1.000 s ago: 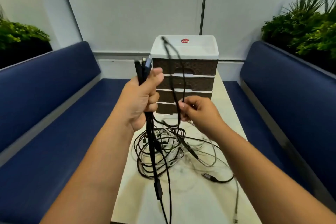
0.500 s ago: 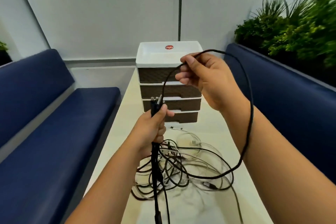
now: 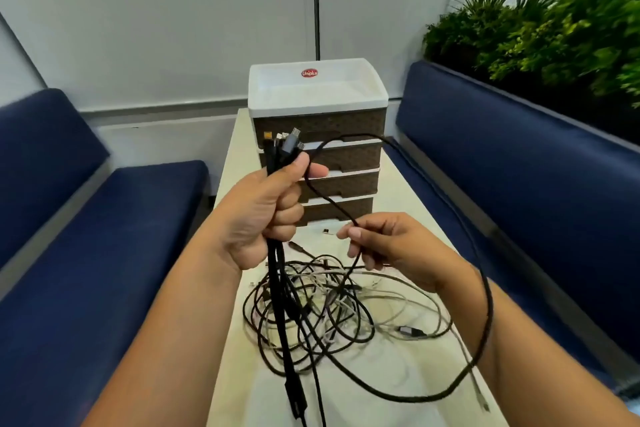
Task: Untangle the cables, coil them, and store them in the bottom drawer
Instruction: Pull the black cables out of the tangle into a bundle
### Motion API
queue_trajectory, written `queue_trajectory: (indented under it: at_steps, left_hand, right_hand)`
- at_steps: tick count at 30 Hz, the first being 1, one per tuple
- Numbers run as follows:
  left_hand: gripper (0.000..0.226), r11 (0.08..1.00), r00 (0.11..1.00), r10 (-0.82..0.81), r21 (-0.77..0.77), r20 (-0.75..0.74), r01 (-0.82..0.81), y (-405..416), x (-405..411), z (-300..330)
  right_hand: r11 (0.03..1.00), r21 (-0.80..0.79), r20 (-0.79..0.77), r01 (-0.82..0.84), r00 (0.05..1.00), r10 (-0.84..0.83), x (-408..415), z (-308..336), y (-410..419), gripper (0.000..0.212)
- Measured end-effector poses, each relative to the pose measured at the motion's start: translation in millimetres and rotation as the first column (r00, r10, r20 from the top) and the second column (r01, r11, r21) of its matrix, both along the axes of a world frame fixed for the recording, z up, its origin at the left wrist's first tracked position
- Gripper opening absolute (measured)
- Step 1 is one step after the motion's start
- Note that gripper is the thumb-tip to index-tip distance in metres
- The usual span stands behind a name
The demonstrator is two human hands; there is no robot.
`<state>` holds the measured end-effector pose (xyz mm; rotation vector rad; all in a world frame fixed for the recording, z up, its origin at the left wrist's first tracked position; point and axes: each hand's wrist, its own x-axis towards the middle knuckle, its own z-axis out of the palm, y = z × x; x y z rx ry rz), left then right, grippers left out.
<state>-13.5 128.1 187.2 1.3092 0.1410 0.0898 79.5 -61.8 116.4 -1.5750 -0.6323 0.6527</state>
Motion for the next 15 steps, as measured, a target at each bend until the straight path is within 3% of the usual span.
queue_trajectory:
  at_steps: [6,9,11,15]
  left_hand:
    - [0.020,0.999,0.999,-0.019,-0.048,0.033,0.020,23,-7,-9]
    - [0.020,0.999,0.999,-0.026,-0.038,0.019,0.026,28,-12,-9]
    - [0.022,0.999,0.999,-0.033,-0.034,0.003,0.033,29,-15,-12]
    - [0.022,0.999,0.999,-0.024,-0.038,-0.030,0.023,20,-24,-16]
  right_hand:
    - [0.972,-0.145,-0.017,0.186,0.982,-0.190,-4,-20,-50,0.015]
    - [0.960,-0.032,-0.070,0.278,0.958,-0.280,-17,-28,-60,0.021]
    - [0.942,0.046,-0.026,0.332,0.943,-0.331,-28,-28,-62,0.026]
    - [0.934,0.253,0.048,0.252,0.961,-0.272,-45,-7,-62,0.029]
